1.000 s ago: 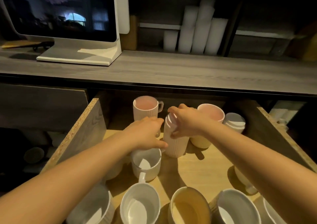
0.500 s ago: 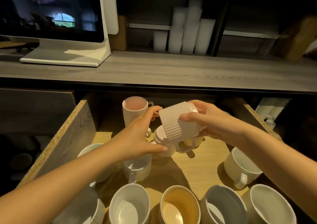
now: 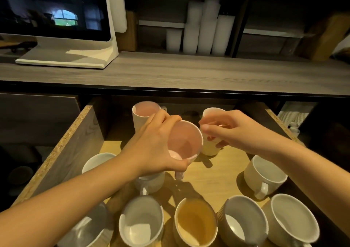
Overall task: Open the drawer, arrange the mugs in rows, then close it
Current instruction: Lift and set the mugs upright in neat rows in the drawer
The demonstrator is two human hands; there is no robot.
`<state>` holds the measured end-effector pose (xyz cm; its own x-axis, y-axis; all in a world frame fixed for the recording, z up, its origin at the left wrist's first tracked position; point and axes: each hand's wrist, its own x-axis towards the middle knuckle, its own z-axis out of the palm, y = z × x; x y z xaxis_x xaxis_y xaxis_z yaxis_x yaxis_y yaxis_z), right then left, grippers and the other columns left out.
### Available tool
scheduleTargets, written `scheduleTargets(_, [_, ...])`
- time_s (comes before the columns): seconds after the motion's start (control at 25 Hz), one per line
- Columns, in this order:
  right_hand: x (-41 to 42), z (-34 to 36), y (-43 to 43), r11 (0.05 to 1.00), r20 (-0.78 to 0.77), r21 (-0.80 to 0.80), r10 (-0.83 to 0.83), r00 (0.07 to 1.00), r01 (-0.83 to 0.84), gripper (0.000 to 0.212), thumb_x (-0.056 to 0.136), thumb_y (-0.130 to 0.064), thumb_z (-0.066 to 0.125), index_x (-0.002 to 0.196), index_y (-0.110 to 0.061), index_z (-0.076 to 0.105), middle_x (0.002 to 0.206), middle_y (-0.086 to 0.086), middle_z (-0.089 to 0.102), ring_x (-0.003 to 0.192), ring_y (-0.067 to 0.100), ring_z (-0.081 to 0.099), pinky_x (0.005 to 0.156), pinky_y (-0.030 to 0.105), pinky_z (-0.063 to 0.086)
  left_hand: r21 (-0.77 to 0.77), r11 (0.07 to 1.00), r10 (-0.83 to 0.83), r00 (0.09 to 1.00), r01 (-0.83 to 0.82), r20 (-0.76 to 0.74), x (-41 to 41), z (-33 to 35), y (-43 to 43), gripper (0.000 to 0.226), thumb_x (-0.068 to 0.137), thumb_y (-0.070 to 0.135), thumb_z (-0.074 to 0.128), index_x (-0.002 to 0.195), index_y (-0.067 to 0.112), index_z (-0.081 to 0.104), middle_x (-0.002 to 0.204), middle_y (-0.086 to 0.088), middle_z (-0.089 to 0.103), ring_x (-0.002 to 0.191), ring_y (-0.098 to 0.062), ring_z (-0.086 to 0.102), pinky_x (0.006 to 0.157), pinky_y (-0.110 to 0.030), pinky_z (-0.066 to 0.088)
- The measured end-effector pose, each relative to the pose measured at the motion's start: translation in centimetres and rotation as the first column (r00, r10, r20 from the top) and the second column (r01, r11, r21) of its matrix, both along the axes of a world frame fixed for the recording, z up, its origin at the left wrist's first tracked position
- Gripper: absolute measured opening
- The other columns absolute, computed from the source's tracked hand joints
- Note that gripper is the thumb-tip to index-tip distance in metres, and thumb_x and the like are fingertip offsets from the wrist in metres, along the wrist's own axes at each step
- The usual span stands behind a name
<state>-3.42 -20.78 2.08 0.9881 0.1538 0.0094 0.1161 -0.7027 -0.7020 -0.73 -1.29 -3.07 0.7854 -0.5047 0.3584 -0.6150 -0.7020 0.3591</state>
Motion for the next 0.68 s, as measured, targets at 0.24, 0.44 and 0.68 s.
scheduleTargets(0.24, [0.9,-1.1,1.8,0.939,0.120,-0.339,-0.011,0.993,0.052,0.017,0.092,-0.020,0.055,0.101,-0.011,0.066,0.092,0.006,0.066,0.083,0.020,0.065,0.071,0.031,0.057,0.103,0.994,0.046,0.999,-0.048,0.025,-0.5,1.0,-1.7,0.082,0.063,0.066,0.067,0.130,0.030,0.036,0.112,0.014,0.034,0.097,-0.002,0.032,0.074,-0.021,0.035])
scheduleTargets(0.44, [1.7,-2.8,0.2,0.901,0.059,-0.429,-0.039,0.997,0.061,0.025,0.095,-0.011,0.047,0.114,-0.009,0.063,0.101,0.013,0.066,0.066,0.017,0.059,0.050,0.019,0.046,0.204,0.979,-0.005,0.996,0.024,-0.094,-0.1,0.3,-2.2,0.083,0.069,0.069,0.060,0.137,0.032,0.031,0.134,0.010,0.041,0.114,-0.007,0.041,0.086,-0.022,0.036])
scheduleTargets(0.68, [2.1,-5.4,-1.8,0.868,-0.097,-0.497,-0.050,0.994,-0.005,0.029,0.095,-0.015,0.048,0.122,-0.012,0.060,0.113,0.009,0.065,0.054,0.007,0.059,0.042,0.013,0.048,0.540,0.842,0.157,0.961,-0.009,-0.228,1.3,-2.6,0.9,0.073,0.079,0.056,0.060,0.140,0.026,0.033,0.143,0.003,0.043,0.125,-0.018,0.044,0.101,-0.035,0.040])
